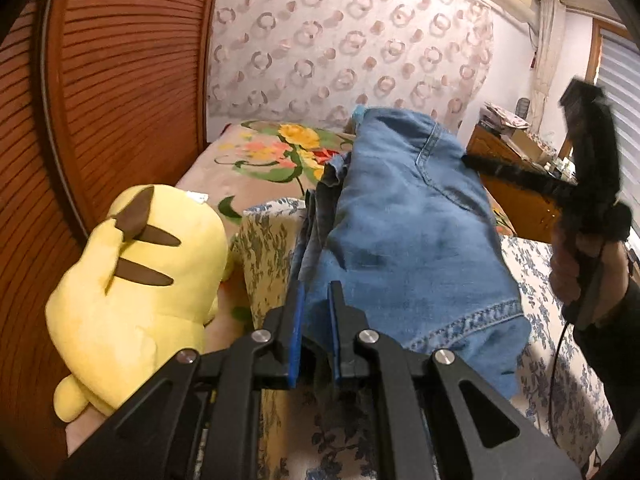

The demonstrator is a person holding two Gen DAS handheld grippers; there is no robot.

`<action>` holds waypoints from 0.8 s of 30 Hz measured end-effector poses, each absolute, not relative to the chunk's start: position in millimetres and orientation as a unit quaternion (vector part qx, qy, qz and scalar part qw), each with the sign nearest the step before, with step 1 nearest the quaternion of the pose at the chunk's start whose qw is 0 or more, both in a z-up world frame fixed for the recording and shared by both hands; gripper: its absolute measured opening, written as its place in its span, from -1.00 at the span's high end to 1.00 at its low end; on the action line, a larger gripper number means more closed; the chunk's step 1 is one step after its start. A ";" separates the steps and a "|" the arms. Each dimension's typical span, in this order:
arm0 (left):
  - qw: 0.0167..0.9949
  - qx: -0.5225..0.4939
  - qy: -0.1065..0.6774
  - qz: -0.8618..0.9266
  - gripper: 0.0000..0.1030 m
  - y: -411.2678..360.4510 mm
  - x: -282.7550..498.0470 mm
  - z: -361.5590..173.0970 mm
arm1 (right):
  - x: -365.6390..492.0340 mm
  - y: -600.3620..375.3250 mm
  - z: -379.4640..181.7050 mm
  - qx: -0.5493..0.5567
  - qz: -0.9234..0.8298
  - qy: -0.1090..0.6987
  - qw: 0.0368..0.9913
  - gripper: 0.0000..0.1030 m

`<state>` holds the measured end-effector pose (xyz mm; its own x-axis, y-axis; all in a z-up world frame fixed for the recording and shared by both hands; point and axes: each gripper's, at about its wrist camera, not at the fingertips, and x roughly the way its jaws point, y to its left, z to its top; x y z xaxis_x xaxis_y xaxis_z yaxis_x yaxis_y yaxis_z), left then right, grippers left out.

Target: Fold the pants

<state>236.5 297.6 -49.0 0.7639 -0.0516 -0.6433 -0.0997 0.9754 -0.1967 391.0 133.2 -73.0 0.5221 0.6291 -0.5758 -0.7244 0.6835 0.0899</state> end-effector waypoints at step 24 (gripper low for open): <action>0.956 -0.019 0.294 -0.003 0.22 169.2 148.8 16.8 | 244.3 -22.9 -36.0 -0.042 0.321 0.262 0.909 0.26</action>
<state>148.8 169.2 16.8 0.8270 -0.0165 -0.5619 -0.0061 0.9992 -0.0383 244.3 -22.9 -36.0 0.6564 0.5618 -0.5035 -0.6055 0.7905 0.0926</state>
